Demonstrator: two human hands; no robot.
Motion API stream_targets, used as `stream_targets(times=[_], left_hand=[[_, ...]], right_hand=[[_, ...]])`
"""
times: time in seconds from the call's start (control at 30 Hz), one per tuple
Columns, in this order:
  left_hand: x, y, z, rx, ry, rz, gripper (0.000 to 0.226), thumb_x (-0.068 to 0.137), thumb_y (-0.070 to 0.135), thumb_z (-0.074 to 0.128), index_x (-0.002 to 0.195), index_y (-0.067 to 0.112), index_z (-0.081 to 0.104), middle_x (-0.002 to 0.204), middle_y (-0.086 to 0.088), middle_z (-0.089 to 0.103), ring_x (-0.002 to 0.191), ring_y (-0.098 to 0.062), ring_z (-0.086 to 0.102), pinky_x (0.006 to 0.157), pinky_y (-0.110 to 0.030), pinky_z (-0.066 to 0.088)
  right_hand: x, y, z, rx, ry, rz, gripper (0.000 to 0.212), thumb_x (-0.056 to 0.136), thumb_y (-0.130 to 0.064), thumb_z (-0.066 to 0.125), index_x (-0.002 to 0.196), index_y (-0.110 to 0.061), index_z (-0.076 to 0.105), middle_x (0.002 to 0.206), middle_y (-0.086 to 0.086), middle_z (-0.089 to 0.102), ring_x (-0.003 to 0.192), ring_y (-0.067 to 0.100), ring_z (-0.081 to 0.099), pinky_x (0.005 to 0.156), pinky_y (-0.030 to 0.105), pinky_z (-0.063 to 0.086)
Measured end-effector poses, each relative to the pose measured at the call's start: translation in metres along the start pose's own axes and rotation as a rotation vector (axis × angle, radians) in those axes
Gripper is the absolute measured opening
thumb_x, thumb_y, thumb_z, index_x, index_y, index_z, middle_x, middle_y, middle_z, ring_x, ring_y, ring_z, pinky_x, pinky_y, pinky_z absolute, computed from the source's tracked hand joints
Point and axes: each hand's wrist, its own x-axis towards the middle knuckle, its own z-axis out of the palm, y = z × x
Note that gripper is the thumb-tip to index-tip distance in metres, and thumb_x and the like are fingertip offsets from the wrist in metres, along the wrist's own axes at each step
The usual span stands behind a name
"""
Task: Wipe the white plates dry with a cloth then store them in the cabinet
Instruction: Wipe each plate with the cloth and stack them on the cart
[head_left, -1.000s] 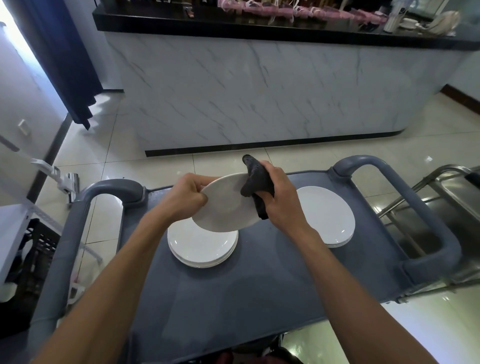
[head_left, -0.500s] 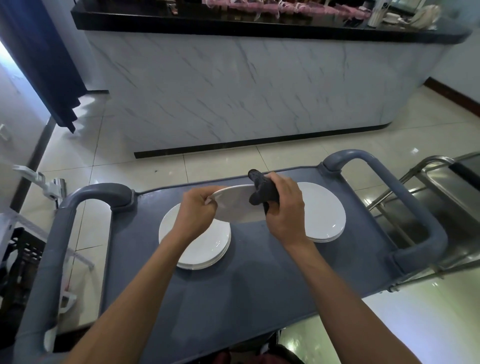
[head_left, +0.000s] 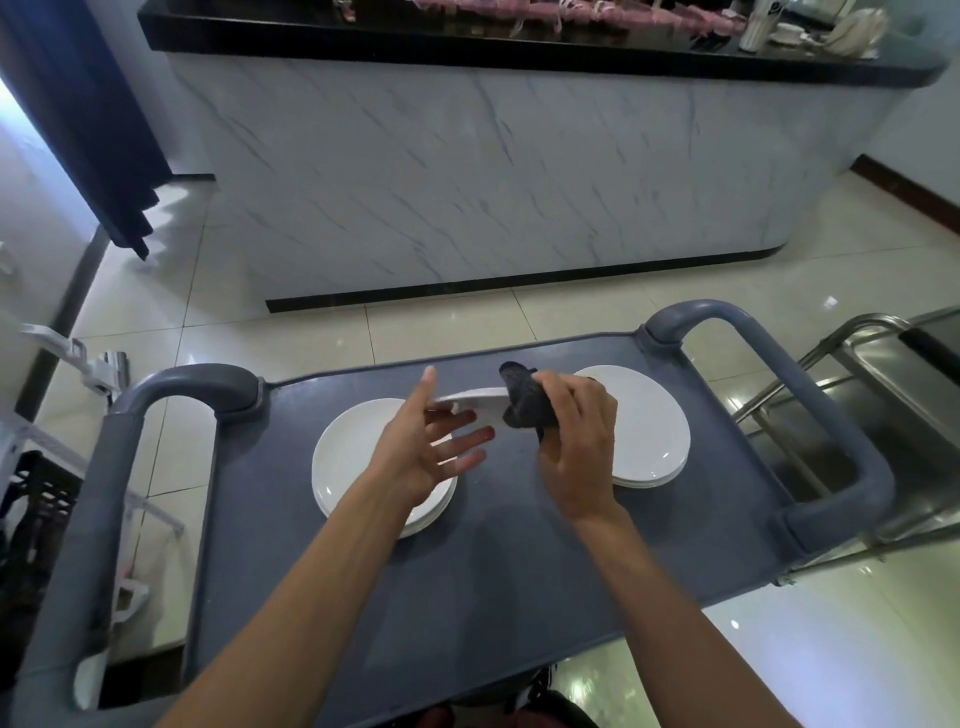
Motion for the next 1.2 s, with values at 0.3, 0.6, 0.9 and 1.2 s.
stream_targets(times=[0.3,0.6,0.9,1.2], left_hand=[[0.013,-0.001,0.005,-0.370,0.048,0.028,0.013,0.096,-0.003,0.057,0.108,-0.003,0.054,0.114,-0.028,0.064,0.102,-0.042,0.069,0.069,-0.048,0.063],[0.024,0.008,-0.005,-0.325,0.056,0.077,0.029,0.098,0.001,0.055,0.126,-0.008,0.054,0.110,-0.018,0.068,0.101,-0.034,0.070,0.062,-0.045,0.063],[0.024,0.011,-0.016,-0.340,0.060,0.118,0.033,0.100,0.007,0.056,0.131,-0.006,0.055,0.121,-0.015,0.069,0.105,-0.032,0.070,0.069,-0.043,0.064],[0.017,0.002,-0.014,-0.156,0.024,0.239,0.023,0.103,0.014,0.052,0.123,0.004,0.060,0.110,-0.012,0.073,0.090,-0.028,0.073,0.074,-0.045,0.063]], right_hand=[[-0.019,0.004,-0.003,0.028,-0.117,-0.049,0.056,0.085,0.008,0.068,0.133,-0.016,0.052,0.124,0.007,0.057,0.113,0.028,0.054,0.101,0.045,0.042],[-0.022,0.007,0.000,0.054,-0.301,-0.080,0.068,0.086,0.001,0.071,0.148,-0.007,0.043,0.136,0.009,0.052,0.125,0.027,0.049,0.105,0.046,0.041],[-0.010,-0.014,-0.003,0.276,-0.344,0.236,0.059,0.098,-0.022,0.046,0.155,-0.020,0.030,0.140,-0.005,0.048,0.124,0.011,0.045,0.108,0.021,0.033],[0.012,-0.039,0.005,0.511,-0.324,0.488,0.047,0.094,-0.017,0.064,0.134,-0.031,0.044,0.130,-0.016,0.057,0.122,0.005,0.053,0.101,0.027,0.043]])
